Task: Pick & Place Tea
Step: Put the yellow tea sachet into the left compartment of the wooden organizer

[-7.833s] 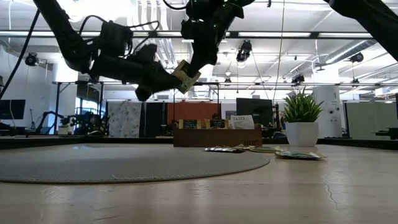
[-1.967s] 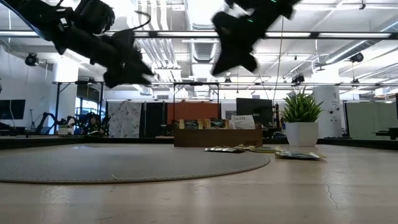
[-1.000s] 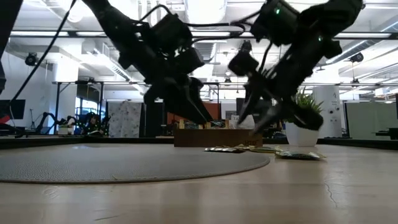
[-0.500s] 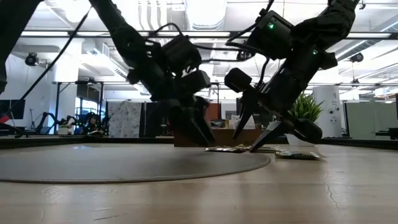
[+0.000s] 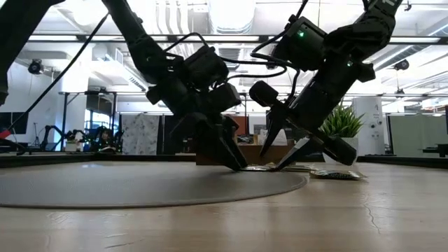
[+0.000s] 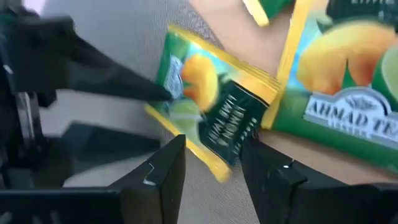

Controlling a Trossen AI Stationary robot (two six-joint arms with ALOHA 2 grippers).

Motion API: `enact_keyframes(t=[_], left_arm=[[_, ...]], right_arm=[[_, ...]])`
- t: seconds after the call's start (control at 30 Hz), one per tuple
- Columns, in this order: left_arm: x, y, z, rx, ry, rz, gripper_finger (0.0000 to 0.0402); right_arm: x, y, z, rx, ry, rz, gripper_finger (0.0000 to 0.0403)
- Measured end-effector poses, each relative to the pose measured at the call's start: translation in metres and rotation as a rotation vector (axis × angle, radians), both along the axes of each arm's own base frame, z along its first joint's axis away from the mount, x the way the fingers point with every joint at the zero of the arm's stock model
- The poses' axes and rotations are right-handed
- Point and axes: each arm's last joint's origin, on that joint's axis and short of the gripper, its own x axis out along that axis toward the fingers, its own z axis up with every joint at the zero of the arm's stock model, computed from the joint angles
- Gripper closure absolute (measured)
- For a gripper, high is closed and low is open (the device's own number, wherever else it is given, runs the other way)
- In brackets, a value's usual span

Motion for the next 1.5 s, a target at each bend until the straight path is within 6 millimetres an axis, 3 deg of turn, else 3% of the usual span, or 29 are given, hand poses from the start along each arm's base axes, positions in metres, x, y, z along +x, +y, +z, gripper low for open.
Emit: enact_keyframes(t=[0.3,0.67,1.13,1.3,1.5], left_arm=[[0.003,-0.003,0.003,-0.094,-0.002,0.003,0.0218],[0.0,-0.004,0.005,-0.123,0.036,0.034,0.0218],[0.002,-0.004,0.006,-0.12,-0.005,0.036,0.0218],[0.002,-0.003,0.007,-0.111,-0.003,0.064,0.0218],[0.001,-0.002,0.025,-0.058,-0.051,0.114,0.0218]], right_arm=[[0.0,-0.003,0.0,-0.083,-0.002,-0.026,0.0253],[-0.001,-0.002,-0.001,-0.154,0.058,0.185,0.0272],[0.008,-0.004,-0.007,-0.17,-0.005,0.192,0.0295],[0.008,-0.005,-0.007,-0.214,0.009,0.231,0.0321],[0.007,-0.006,-0.007,-0.239,0.02,0.251,0.0386]])
